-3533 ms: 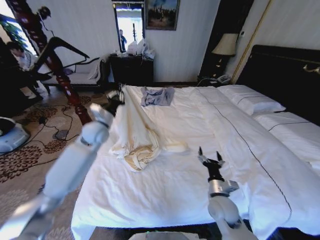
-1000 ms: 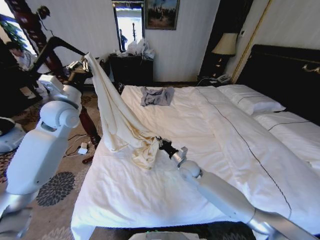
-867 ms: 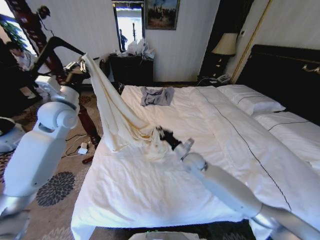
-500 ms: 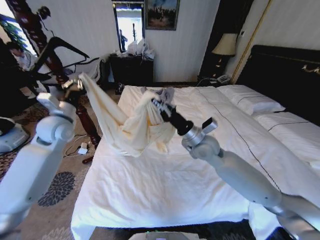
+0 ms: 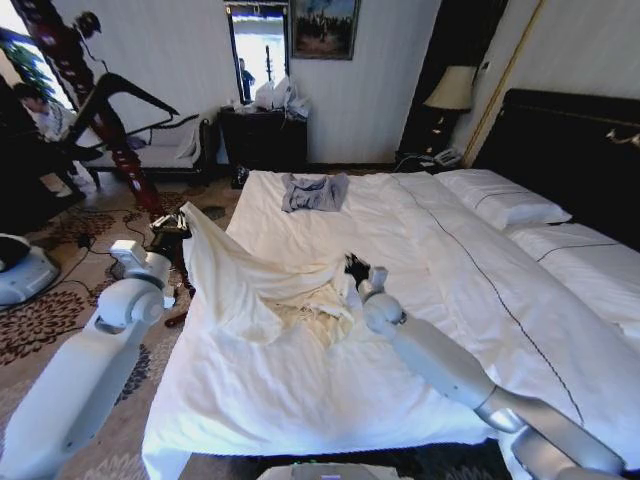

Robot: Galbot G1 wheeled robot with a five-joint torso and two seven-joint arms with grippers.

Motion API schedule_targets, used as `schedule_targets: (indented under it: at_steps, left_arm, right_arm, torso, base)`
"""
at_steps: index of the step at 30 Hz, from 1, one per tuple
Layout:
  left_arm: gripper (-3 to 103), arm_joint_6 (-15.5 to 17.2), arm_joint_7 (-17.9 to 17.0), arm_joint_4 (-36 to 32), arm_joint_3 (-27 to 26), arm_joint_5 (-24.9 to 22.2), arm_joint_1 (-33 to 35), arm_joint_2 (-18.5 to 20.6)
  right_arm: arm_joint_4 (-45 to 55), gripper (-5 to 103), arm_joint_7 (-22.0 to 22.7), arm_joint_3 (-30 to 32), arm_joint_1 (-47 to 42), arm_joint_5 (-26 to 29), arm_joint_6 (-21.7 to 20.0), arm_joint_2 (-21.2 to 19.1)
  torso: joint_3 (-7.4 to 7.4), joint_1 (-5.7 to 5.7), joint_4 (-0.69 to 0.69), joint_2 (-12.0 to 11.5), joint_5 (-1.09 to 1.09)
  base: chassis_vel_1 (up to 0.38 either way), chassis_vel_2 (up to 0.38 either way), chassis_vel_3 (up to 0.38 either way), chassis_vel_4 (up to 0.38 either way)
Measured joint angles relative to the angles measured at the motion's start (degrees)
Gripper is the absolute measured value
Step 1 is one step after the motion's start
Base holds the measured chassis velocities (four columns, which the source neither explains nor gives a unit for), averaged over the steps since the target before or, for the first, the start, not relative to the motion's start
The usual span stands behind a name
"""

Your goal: Pick up the clothes from the bed and hang them on the clothes hanger.

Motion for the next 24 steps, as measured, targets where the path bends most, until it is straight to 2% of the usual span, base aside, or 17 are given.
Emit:
schedule_targets:
  at_steps: [1, 3, 4, 5, 6, 8, 10, 11, 13, 14, 15, 16, 17, 18, 19, 20, 24]
  left_arm:
    - [2, 0.0, 0.02, 0.12, -0.3, 0.17, 0.2, 0.01]
    - [2, -0.01, -0.06, 0.62, -0.77, 0.59, 0.39, 0.02]
    - [2, -0.01, -0.06, 0.62, -0.77, 0.59, 0.39, 0.02]
    - [2, -0.01, -0.15, 0.83, -0.91, 0.74, 0.39, 0.01]
    - [2, -0.02, -0.29, 1.01, -1.04, 0.85, 0.39, -0.05]
    - [2, -0.03, -0.52, 1.23, -1.34, 0.95, 0.39, -0.21]
    - [2, -0.03, -0.59, 1.28, -1.43, 0.96, 0.39, -0.23]
    - [2, -0.03, -0.69, 1.37, -1.58, 0.96, 0.4, -0.24]
    - [2, -0.03, -1.16, 1.8, -1.84, 0.87, 0.23, -0.31]
    - [2, -0.03, -1.16, 1.8, -1.84, 0.87, 0.23, -0.31]
    - [2, -0.03, -1.44, 1.98, -1.89, 0.77, 0.06, -0.4]
    - [2, 0.06, -2.02, 2.3, -1.93, 0.48, -0.28, -0.65]
    - [2, 0.12, -2.27, 2.44, -1.93, 0.31, -0.46, -0.8]
    - [2, 0.19, -2.45, 2.55, -1.93, 0.2, -0.61, -0.96]
    - [2, 0.19, -2.45, 2.55, -1.93, 0.2, -0.61, -0.96]
    - [2, 0.26, -2.6, 2.67, -1.93, 0.16, -0.83, -1.27]
    - [2, 0.48, -2.76, 2.33, -2.25, 0.21, -0.71, -1.98]
  right_arm:
    - [1.67, 25, 0.05, 0.25, -1.05, -0.83, -0.2, -0.79]
    - [5.46, 36, -0.96, 0.89, -3.44, -1.75, 0.29, -2.5]
    - [5.46, 36, -0.96, 0.89, -3.44, -1.75, 0.29, -2.5]
    - [7.65, 42, -1.91, 1.1, -5.0, -1.42, 0.93, -3.27]
    - [9.46, 42, -2.57, 1.25, -6.35, -0.56, 1.38, -3.71]
    - [14.94, 58, -3.06, 1.69, -10.51, 4.97, 1.72, -4.45]
    - [16.64, 58, -2.74, 1.69, -11.82, 6.83, 1.39, -4.45]
    - [18.32, 63, -2.16, 1.61, -13.2, 8.3, 0.73, -4.41]
    - [19.33, 74, -1.88, 0.76, -15.26, 5.02, -0.65, -4.36]
    - [19.33, 74, -1.88, 0.76, -15.26, 5.02, -0.65, -4.36]
    - [18.51, 74, -2.95, 0.3, -16.11, -0.47, -0.84, -4.48]
    - [16.87, 85, -5.16, -0.18, -16.95, -8.91, -0.45, -4.83]
    - [15.82, 85, -6.82, -0.44, -17.38, -13.48, 0.3, -5.06]
    - [14.73, 90, -8.57, -0.72, -17.76, -17.42, 1.24, -5.3]
    - [14.73, 90, -8.57, -0.72, -17.76, -17.42, 1.24, -5.3]
    - [12.54, 96, -12.31, -1.33, -18.22, -23.91, 3.61, -5.7]
    - [7.72, 100, -19.5, -3.54, -17.44, -34.06, 9.76, -5.53]
  torso:
    - [0.0, 0.0, 0.0, 0.0, -0.01]
    - [-0.01, 0.0, 0.01, 0.0, -0.02]
    - [-0.01, 0.0, 0.01, 0.0, -0.02]
    - [0.0, 0.0, 0.0, 0.0, -0.02]
    - [-0.01, 0.0, 0.0, 0.0, -0.01]
    - [-0.01, -0.01, -0.01, 0.0, -0.02]
    - [-0.01, -0.01, -0.01, 0.0, -0.01]
    - [-0.01, -0.01, -0.01, 0.01, -0.01]
    - [-0.01, -0.01, 0.03, 0.01, -0.02]
    - [-0.01, -0.01, 0.03, 0.01, -0.02]
    - [-0.01, -0.01, 0.03, 0.0, -0.01]
    - [-0.01, -0.01, 0.01, 0.0, -0.01]
    - [-0.01, -0.01, 0.0, 0.0, -0.02]
    - [-0.01, -0.01, -0.01, 0.0, -0.01]
    - [-0.01, -0.01, -0.01, 0.0, -0.01]
    - [-0.01, -0.01, -0.02, 0.0, -0.01]
    - [-0.01, -0.01, 0.0, 0.0, -0.01]
  base:
    - [0.0, 0.0, 0.0, 0.0]
    - [0.0, 0.0, 0.0, 0.0]
    - [0.0, 0.0, 0.0, 0.0]
    - [0.0, 0.0, 0.0, 0.0]
    - [0.0, 0.0, 0.0, 0.0]
    - [0.0, 0.0, 0.0, 0.0]
    - [0.0, 0.0, 0.0, 0.0]
    - [0.0, 0.0, 0.0, 0.0]
    - [0.0, 0.0, 0.0, 0.0]
    - [0.0, 0.0, 0.0, 0.0]
    - [0.0, 0.0, 0.0, 0.0]
    - [0.0, 0.0, 0.0, 0.0]
    - [0.0, 0.0, 0.0, 0.0]
    - [0.0, 0.0, 0.0, 0.0]
    - [0.0, 0.0, 0.0, 0.0]
    - [0.0, 0.0, 0.0, 0.0]
    - [0.0, 0.0, 0.0, 0.0]
